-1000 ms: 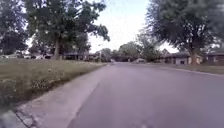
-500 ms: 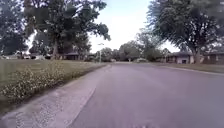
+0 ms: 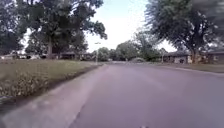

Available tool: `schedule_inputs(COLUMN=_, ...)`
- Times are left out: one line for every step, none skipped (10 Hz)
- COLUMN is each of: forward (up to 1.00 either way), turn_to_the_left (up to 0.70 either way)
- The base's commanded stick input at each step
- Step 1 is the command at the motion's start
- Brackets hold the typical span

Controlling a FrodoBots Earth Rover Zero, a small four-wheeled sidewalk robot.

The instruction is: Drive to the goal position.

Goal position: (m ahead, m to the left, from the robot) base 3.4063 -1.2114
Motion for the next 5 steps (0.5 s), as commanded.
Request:
schedule_inputs(forward=1.00, turn_to_the_left=-0.28)
schedule_inputs(forward=1.00, turn_to_the_left=-0.16)
schedule_inputs(forward=1.00, turn_to_the_left=-0.04)
schedule_inputs(forward=1.00, turn_to_the_left=-0.01)
schedule_inputs(forward=1.00, turn_to_the_left=-0.01)
